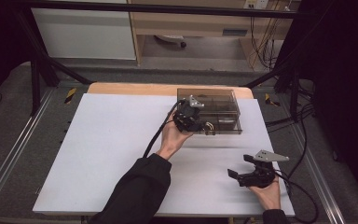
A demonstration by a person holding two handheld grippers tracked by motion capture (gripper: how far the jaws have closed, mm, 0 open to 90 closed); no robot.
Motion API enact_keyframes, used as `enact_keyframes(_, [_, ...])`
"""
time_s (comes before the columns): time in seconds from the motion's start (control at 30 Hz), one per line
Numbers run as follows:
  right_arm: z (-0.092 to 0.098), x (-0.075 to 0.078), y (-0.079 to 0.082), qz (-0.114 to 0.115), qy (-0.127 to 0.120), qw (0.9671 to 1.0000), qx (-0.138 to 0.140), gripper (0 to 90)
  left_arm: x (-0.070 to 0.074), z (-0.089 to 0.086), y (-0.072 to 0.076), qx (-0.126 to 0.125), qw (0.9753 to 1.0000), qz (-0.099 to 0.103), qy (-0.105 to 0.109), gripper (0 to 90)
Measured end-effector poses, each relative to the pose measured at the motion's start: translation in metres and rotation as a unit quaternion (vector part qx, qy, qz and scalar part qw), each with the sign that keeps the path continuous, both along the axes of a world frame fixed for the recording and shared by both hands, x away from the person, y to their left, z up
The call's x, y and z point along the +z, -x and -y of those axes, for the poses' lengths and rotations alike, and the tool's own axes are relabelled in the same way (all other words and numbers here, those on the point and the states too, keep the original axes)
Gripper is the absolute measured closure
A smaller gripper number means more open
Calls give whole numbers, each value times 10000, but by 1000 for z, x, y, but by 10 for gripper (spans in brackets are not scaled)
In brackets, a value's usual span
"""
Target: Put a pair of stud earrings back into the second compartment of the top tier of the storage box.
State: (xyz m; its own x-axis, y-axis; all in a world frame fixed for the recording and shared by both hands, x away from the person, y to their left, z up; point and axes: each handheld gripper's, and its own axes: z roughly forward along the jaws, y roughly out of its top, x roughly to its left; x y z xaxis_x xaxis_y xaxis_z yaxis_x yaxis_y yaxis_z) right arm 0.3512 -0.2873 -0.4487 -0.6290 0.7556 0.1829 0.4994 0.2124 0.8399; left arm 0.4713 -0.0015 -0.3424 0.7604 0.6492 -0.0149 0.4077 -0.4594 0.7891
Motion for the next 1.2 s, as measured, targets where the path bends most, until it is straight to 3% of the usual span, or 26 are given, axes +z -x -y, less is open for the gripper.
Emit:
enact_keyframes(0.2, [0, 0, 0, -3, 15, 10000, -2, 4, 2, -31, 15, 52, 9997, 180, 129, 395])
enact_keyframes(0.57, [0, -1, 0, -7, 21, 10000, -3, 4, -12, -96, 32, 301, 9991, 131, 277, 142])
enact_keyframes(0.67, [-1, -1, 0, -20, 20, 10000, -8, 4, -19, -110, 37, 362, 9988, 222, 238, 111])
enact_keyframes(0.8, [-1, -1, 0, -31, 30, 10000, -7, 4, -28, -127, 44, 471, 9985, 201, 199, 79])
enact_keyframes(0.9, [-1, -1, 0, -42, 36, 10000, -6, 4, -36, -140, 49, 521, 9980, 178, 318, 70])
enact_keyframes(1.2, [-1, -1, 0, -58, 41, 10000, -1, 4, -64, -176, 69, 705, 9966, 101, 404, 69])
